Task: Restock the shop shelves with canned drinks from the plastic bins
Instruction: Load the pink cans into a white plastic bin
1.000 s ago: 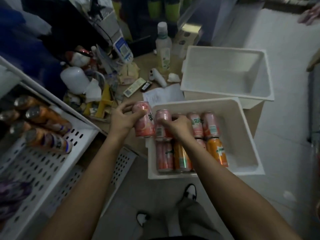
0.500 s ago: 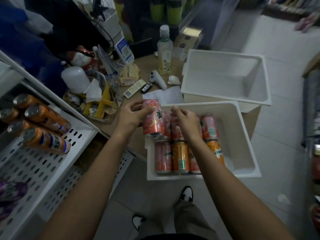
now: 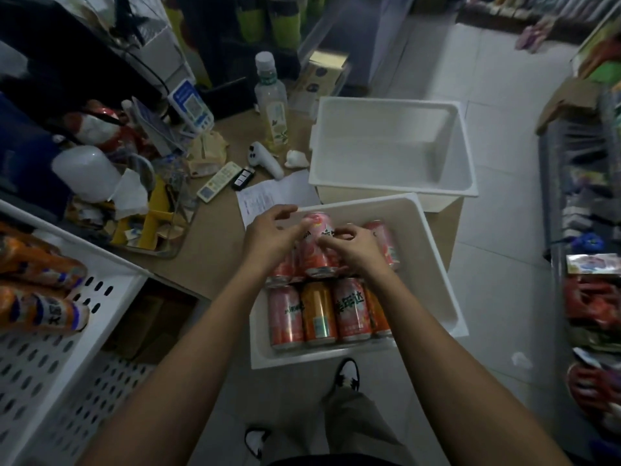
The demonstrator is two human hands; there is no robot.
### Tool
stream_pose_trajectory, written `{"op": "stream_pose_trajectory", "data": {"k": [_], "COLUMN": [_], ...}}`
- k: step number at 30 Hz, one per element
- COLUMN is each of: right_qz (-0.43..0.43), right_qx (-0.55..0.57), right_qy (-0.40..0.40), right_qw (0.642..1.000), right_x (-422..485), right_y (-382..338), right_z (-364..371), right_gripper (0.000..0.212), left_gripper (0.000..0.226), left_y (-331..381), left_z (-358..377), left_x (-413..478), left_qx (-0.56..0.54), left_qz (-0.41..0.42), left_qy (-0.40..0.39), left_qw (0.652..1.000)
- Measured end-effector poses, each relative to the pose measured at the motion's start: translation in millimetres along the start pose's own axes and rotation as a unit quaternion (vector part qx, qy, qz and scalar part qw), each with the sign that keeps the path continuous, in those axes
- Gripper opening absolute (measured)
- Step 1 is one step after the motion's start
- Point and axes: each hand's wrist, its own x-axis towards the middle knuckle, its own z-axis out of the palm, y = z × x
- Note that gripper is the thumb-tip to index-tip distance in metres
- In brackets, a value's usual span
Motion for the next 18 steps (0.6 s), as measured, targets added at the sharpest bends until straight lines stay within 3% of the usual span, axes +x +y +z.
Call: {"op": "stream_pose_trajectory", "data": {"k": [3, 7, 10, 13, 18], "right_qz": [-0.009, -0.025, -0.029, -0.031, -0.096], "right_qx": [-0.105, -0.199, -0.227, -0.265, -0.179], "right_qy": [0.034, 0.083, 0.099, 0.102, 0.127], "right_qw": [0.994, 0.976, 0.968, 0.958, 0.971], "right_x": [4.3, 3.8, 5.0, 2.5, -4.5], "right_y": [3.2, -0.8, -1.8, -8.0, -22.2], "right_z": [9.3, 21.9, 25.1, 18.6, 12.3], "right_gripper": [0.076, 0.067, 0.080, 0.074, 0.066], "left_gripper": [0.041, 0.031, 0.026, 0.025, 0.033], "left_y": [-5.4, -13.9, -18.2, -20.8, -18.8], "left_z": [-5.4, -14.6, -20.3, -25.2, -34.7], "left_x": [-1.3, -2.4, -2.2, -2.2, -7.1], "left_qx": [0.001, -0.026, -0.039, -0.043, -0.073], "left_qz": [-0.008, -0.030, -0.032, -0.030, -0.030], "left_qy": [0.000, 0.011, 0.017, 0.020, 0.038], "left_qw": [1.000, 0.999, 0.999, 0.998, 0.996]}}
